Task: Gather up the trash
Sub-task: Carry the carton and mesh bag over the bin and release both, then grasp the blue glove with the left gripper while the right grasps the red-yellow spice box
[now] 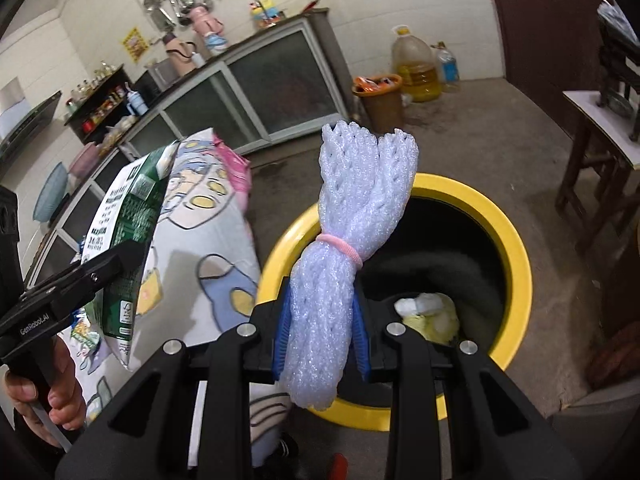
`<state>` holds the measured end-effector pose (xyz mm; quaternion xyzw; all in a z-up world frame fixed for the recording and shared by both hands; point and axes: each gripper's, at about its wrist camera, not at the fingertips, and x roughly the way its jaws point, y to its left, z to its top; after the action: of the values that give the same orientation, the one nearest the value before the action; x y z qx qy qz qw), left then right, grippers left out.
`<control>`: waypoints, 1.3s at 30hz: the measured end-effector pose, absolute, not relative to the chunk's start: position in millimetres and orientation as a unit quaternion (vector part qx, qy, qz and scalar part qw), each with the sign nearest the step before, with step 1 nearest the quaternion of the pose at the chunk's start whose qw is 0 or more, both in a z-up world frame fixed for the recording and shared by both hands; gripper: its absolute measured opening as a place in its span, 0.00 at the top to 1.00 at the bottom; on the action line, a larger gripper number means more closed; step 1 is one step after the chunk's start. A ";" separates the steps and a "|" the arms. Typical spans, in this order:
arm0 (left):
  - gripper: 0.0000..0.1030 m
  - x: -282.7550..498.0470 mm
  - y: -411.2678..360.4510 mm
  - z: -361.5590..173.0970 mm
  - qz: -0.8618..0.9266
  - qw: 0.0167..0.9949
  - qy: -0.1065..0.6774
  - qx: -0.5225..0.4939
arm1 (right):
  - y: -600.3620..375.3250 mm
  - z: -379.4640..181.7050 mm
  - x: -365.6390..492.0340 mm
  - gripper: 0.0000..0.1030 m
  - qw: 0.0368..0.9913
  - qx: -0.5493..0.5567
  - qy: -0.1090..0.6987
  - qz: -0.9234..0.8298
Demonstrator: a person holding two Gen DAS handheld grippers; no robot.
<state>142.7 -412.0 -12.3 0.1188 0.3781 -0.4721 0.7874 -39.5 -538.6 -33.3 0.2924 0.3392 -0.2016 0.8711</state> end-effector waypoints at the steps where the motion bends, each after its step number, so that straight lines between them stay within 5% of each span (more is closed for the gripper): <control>1: 0.43 140.7 -419.8 -15.7 -0.475 0.784 0.380 0.121 | -541.4 -36.7 -41.1 0.74 0.868 0.295 0.341 -0.205; 12: 0.40 134.6 -469.1 -41.1 -0.497 0.764 0.395 0.118 | -570.5 -64.5 -54.3 0.68 0.843 0.315 0.359 -0.249; 14: 0.10 136.1 -465.7 -41.0 -0.502 0.762 0.394 0.106 | -576.8 -67.5 -59.7 0.48 0.836 0.320 0.358 -0.264; 15: 0.08 136.9 -461.6 -39.8 -0.498 0.770 0.388 0.098 | -580.2 -68.4 -63.0 0.46 0.833 0.324 0.357 -0.271; 26: 0.08 173.9 -373.6 -9.4 -0.451 0.812 0.369 0.037 | -560.6 -41.8 -52.1 0.41 0.854 0.313 0.338 -0.243; 39: 0.08 203.3 -134.4 21.3 -0.277 0.908 0.309 0.047 | -437.1 6.5 82.4 0.32 0.896 0.260 0.361 0.001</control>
<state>203.3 -134.4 21.3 0.0467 0.3094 -0.2771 0.9085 82.4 -437.1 6.5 0.2604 0.3609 0.0012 0.8955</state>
